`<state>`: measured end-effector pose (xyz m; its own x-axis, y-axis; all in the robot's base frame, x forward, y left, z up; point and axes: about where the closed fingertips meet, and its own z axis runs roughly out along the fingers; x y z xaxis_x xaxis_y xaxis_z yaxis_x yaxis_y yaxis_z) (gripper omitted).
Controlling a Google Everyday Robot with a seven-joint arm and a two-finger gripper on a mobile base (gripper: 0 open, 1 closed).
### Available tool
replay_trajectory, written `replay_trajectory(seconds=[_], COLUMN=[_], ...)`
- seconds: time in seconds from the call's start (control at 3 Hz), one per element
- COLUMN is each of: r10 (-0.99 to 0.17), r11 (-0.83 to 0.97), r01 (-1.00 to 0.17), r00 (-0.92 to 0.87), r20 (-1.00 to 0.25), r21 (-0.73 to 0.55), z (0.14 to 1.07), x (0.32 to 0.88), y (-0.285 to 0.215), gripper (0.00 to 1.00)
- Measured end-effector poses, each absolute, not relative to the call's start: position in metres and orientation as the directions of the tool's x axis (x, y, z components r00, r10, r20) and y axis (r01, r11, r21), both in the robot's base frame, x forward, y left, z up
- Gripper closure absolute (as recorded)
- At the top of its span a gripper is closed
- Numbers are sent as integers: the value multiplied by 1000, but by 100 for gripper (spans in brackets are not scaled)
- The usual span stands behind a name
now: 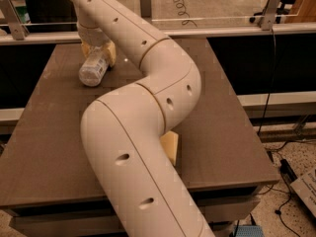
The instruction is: Place blue plastic bottle upright
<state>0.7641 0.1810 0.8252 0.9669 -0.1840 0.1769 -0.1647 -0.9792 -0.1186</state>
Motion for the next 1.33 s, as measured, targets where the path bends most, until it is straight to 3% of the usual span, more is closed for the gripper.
replay_trajectory(seconds=[0.33,0.67,1.33], r10=[-187,-190,-193], r11=[-979,-976,-961], r01=[-168,-164,-130], r00=[966,964,946], r20=[179,187,259], r21=[-118,-146,-243], z=[833,852,915], x=[761,757,747], y=[187,194,189], gripper=[87,100,100])
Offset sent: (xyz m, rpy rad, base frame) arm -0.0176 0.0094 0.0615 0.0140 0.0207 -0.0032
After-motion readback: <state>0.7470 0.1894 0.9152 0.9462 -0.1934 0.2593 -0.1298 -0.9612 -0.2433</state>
